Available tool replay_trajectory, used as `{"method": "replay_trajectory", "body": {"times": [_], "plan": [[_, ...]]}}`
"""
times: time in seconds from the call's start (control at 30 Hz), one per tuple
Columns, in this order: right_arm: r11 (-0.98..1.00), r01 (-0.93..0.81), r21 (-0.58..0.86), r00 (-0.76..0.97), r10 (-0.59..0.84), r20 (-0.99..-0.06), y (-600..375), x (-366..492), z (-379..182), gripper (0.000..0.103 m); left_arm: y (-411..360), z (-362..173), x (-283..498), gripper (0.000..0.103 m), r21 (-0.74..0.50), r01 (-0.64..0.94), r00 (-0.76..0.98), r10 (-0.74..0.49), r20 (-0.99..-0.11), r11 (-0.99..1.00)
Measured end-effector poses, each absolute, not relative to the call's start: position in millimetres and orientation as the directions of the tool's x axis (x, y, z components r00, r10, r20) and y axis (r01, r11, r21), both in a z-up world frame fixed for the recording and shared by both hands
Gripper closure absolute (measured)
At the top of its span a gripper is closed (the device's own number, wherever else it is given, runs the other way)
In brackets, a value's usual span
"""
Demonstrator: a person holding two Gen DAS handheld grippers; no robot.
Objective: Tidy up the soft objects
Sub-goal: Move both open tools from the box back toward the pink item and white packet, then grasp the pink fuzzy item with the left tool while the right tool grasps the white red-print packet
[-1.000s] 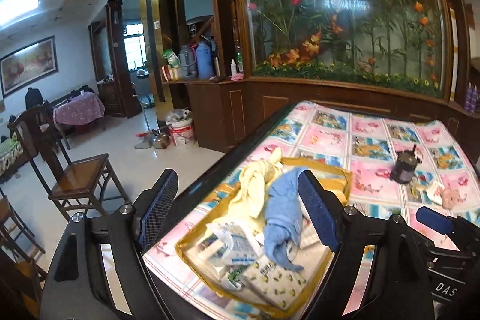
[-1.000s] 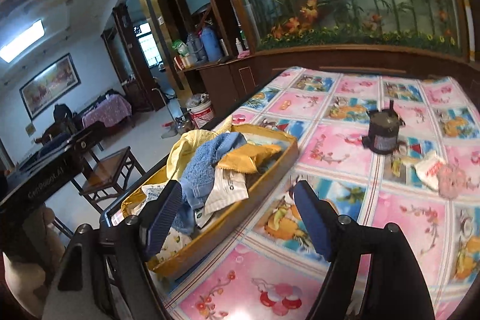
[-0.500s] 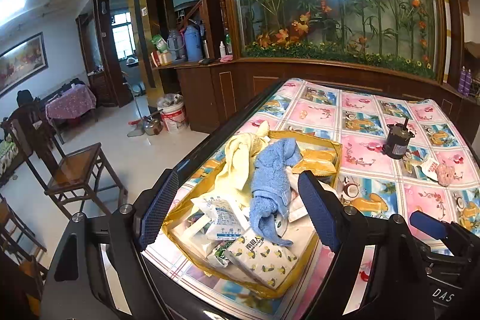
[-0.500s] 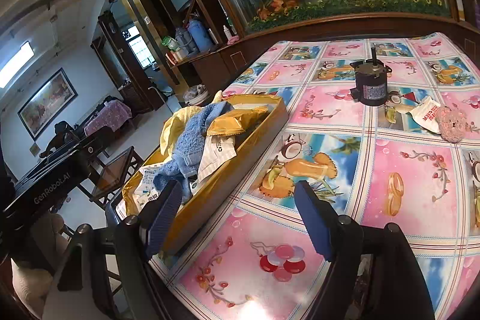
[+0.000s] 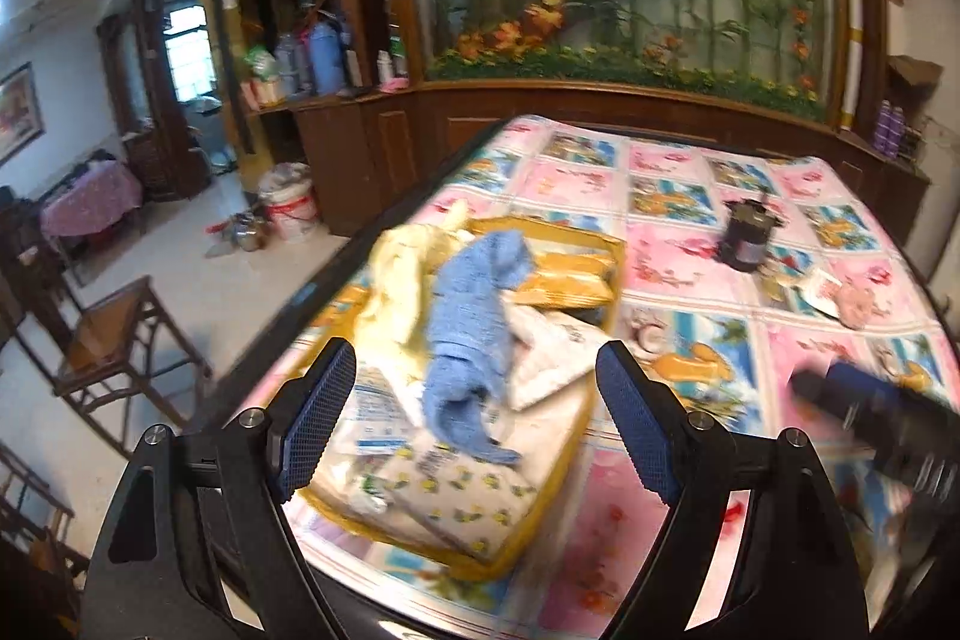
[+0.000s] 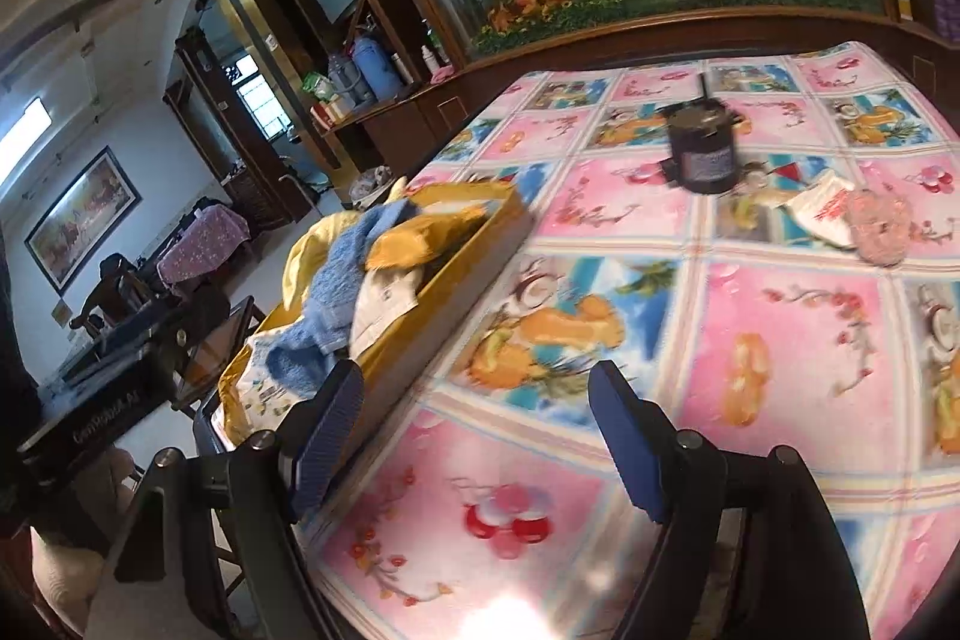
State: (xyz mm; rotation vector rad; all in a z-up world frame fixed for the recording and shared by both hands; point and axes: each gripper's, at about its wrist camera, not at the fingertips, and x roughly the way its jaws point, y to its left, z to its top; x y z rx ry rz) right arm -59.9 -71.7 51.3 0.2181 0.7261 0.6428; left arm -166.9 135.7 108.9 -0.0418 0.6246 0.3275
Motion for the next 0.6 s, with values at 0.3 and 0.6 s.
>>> {"method": "replay_trajectory", "body": {"times": [0.3, 0.6], "plan": [[0.931, -0.218, 0.294, 0.677, 0.361, -0.642, -190, 33, 75, 0.025, 111, 90, -144, 0.02, -0.118, -0.1, 0.79, 0.007, -0.614, 0.988], [0.904, -0.159, 0.397, 0.525, 0.418, -0.741, -188, 97, 23, 0.026, 106, 83, -137, 0.02, -0.111, -0.053, 0.775, -0.03, -0.631, 0.992]]}}
